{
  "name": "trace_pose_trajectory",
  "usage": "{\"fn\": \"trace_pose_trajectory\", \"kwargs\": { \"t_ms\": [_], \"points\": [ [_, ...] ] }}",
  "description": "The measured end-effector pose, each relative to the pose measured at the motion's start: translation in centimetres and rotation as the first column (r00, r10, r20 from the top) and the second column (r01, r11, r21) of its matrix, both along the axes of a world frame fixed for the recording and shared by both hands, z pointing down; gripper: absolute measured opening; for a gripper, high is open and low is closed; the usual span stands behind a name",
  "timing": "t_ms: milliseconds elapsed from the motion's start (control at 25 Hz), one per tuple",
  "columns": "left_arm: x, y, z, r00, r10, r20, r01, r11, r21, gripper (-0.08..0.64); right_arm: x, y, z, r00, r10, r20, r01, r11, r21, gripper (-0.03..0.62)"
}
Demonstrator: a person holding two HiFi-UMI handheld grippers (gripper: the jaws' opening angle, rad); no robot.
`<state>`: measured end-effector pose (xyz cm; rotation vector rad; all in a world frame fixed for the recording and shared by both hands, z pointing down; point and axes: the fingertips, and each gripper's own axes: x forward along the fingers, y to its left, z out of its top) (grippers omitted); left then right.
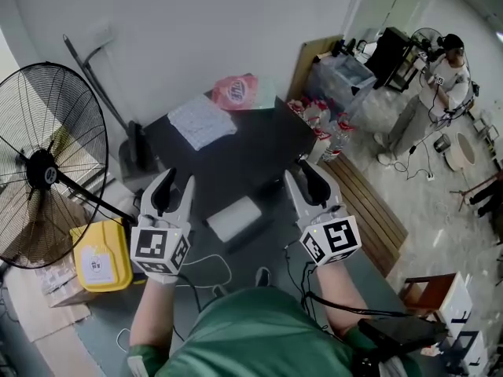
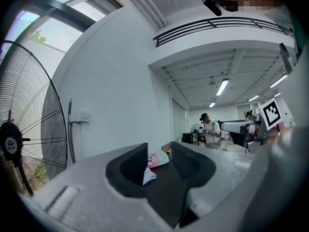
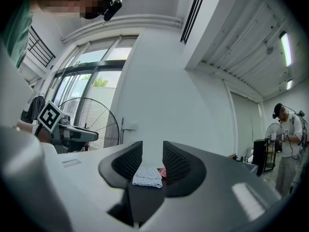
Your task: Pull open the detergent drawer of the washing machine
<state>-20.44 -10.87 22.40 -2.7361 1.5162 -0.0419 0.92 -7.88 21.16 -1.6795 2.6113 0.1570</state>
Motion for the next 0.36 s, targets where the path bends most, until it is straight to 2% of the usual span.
{"fn": "trace_pose_trajectory", "kwargs": {
  "t_ms": [360],
  "points": [
    [-0.51, 0.41, -0.21, 1.0, 0.007, 0.0, -0.007, 1.0, -0.008, 0.15, -0.36, 0.52, -0.4, 1.0, 0.009, -0.007, -0.009, 1.0, -0.002, 0.133]
  ]
}}
